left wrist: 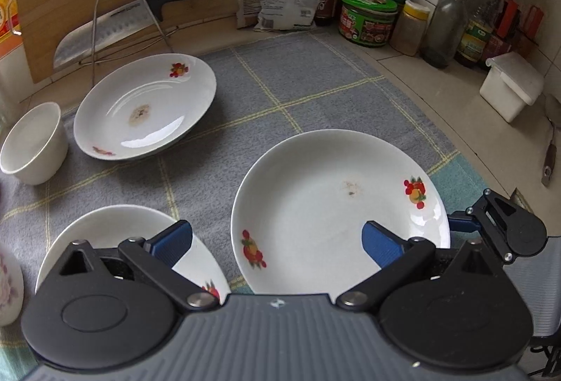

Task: Organize plates and bowls
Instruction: 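Close the left gripper on the plate rim and lift it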

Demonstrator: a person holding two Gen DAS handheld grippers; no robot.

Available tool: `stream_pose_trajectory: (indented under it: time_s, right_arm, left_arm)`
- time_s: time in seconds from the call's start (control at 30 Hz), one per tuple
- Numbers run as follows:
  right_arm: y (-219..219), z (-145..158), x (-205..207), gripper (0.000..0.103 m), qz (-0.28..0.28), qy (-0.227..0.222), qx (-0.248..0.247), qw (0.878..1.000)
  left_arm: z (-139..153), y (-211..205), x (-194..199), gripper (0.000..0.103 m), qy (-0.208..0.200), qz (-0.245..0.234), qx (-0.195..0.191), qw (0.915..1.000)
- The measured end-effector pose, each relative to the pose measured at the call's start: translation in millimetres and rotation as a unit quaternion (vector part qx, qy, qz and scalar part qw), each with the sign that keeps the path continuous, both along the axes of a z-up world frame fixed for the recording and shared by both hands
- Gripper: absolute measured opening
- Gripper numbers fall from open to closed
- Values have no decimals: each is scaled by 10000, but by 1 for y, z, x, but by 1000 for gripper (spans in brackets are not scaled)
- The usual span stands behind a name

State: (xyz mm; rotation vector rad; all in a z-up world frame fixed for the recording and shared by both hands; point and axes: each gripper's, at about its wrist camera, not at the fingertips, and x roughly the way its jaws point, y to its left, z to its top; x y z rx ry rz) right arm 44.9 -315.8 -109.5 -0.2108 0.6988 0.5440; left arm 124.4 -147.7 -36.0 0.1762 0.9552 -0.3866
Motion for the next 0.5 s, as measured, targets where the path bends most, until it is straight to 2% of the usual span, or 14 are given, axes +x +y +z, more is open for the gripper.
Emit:
stream_pose_trajectory:
  time_s: [0.2, 0.5]
  right_arm:
    - [-2, 1, -2, 103, -155, 72, -52, 9998]
    - [-1, 2, -4, 103, -336, 83, -50, 9994]
  left_arm:
    - [-4, -10, 31, 102, 111, -633, 6, 9979]
    - [-27, -18, 65, 102, 759, -1285, -170, 9887]
